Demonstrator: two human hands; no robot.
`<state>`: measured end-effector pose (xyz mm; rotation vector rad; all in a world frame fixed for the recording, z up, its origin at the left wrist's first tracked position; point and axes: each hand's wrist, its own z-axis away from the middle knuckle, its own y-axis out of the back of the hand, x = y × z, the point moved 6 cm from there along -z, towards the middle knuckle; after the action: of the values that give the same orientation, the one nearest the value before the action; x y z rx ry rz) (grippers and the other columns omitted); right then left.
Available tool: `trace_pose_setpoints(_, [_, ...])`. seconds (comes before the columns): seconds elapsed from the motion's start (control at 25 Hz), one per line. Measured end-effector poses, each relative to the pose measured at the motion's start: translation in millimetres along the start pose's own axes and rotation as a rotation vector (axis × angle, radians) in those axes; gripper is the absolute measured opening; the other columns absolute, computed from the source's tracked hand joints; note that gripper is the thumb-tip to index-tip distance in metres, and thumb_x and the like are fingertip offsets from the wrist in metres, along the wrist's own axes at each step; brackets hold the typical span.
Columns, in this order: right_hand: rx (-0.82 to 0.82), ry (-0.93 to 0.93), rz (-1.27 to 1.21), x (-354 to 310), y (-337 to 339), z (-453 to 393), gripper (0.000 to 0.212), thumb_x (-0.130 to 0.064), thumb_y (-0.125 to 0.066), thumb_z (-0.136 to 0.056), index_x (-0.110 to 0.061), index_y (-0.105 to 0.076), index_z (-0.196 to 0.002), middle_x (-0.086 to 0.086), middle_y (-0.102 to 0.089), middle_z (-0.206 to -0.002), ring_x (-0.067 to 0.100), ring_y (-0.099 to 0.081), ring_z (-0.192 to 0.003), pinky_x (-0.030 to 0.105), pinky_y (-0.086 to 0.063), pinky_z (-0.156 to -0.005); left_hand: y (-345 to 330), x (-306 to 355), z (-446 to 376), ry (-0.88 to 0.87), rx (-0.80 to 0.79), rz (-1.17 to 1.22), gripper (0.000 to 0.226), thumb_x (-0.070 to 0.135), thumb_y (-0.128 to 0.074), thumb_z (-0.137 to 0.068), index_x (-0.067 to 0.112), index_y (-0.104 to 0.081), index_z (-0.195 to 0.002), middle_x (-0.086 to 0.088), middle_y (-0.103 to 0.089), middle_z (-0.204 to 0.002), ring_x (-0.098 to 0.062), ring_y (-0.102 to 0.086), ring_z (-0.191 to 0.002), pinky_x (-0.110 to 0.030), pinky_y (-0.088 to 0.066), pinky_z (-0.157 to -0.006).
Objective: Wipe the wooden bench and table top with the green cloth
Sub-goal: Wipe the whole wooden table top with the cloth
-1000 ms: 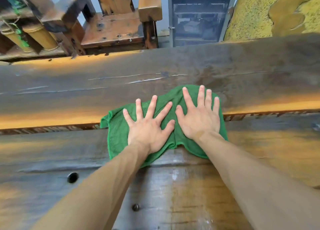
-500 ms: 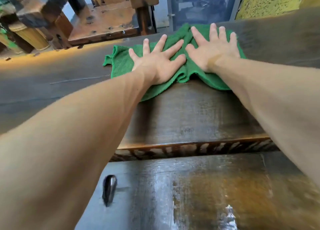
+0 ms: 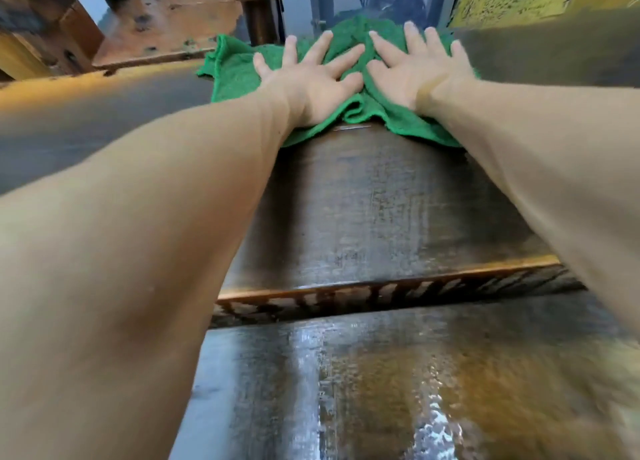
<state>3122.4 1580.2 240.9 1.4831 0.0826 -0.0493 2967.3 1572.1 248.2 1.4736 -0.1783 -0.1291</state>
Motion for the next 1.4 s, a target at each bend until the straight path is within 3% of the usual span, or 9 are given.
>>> trace_pose_setpoints(0.36, [-0.02,0.045,0.022,2,-21,212,0.058,-0.06,-0.013,-0.1,-0.051,0.002,-0.155,0.003,0.012,-0.168,0.025,0.01,-0.154,0.058,0.005,-0.121,-29,54,209,-0.079,-0.066,-0.04,0.06,0.063,-0.01,-0.098,0.051,0.008,-0.154,0.008,0.016,-0.167,-0.031,0.016,-0.153,-0.071,0.004,-0.114])
trace_pose_setpoints(0.64, [-0.03,0.044,-0.022,-24,-30,415,0.071,-0.058,0.004,-0.088,-0.044,0.005,-0.158,0.003,0.013,-0.168,0.026,0.016,-0.153,0.056,0.009,-0.121,-44,81,412,-0.076,-0.061,-0.045,0.071,0.061,0.004,-0.088,0.041,0.012,-0.156,0.005,0.023,-0.164,-0.035,0.018,-0.152,-0.067,0.008,-0.116])
trace_pose_setpoints(0.68, [-0.035,0.051,-0.024,-29,-33,443,0.07,-0.056,0.003,-0.09,-0.043,0.005,-0.158,0.003,0.013,-0.168,0.026,0.016,-0.153,0.056,0.009,-0.121,-48,83,440,-0.08,-0.062,-0.052,0.069,0.059,0.001,-0.09,0.04,0.009,-0.157,0.003,0.02,-0.165,-0.036,0.014,-0.153,-0.068,0.005,-0.116])
trace_pose_setpoints(0.76, [-0.027,0.063,-0.037,-37,-40,493,0.067,-0.054,-0.005,-0.093,-0.04,-0.005,-0.159,0.004,0.004,-0.168,0.028,0.008,-0.155,0.056,0.006,-0.121,-50,88,492,-0.09,-0.037,-0.037,0.067,0.056,-0.018,-0.095,0.035,-0.015,-0.158,-0.001,-0.005,-0.168,-0.039,-0.009,-0.153,-0.071,-0.011,-0.115])
trace_pose_setpoints(0.88, [0.016,0.075,-0.049,-48,-48,576,0.062,-0.051,-0.026,-0.096,-0.035,-0.028,-0.157,0.008,-0.022,-0.165,0.032,-0.017,-0.153,0.058,-0.008,-0.118,-56,95,578,-0.106,-0.018,0.0,0.065,0.052,-0.037,-0.092,0.026,-0.041,-0.152,-0.006,-0.033,-0.161,-0.041,-0.033,-0.145,-0.07,-0.023,-0.107])
trace_pose_setpoints(1.12, [0.053,0.109,-0.021,-68,-62,752,0.061,-0.051,-0.035,-0.097,-0.031,-0.037,-0.154,0.01,-0.033,-0.161,0.033,-0.029,-0.149,0.058,-0.018,-0.113,-68,111,754,-0.107,-0.041,0.011,0.069,0.055,-0.045,-0.087,0.028,-0.045,-0.15,-0.007,-0.035,-0.16,-0.043,-0.035,-0.144,-0.071,-0.024,-0.106])
trace_pose_setpoints(1.28, [0.023,0.114,-0.011,-69,-70,864,0.066,-0.054,-0.043,-0.092,-0.035,-0.035,-0.155,0.009,-0.03,-0.163,0.032,-0.029,-0.149,0.058,-0.02,-0.113,-76,124,865,-0.077,-0.061,0.04,0.075,0.06,-0.052,-0.076,0.031,-0.051,-0.145,-0.009,-0.038,-0.159,-0.043,-0.038,-0.142,-0.073,-0.029,-0.104])
trace_pose_setpoints(1.4, [0.012,0.111,-0.024,-58,-74,929,0.072,-0.056,-0.05,-0.084,-0.038,-0.039,-0.153,0.006,-0.033,-0.162,0.029,-0.028,-0.15,0.059,-0.023,-0.114,-96,143,935,-0.066,-0.179,0.021,0.08,0.066,-0.051,-0.072,0.036,-0.047,-0.145,-0.008,-0.038,-0.158,-0.04,-0.035,-0.142,-0.071,-0.033,-0.103])
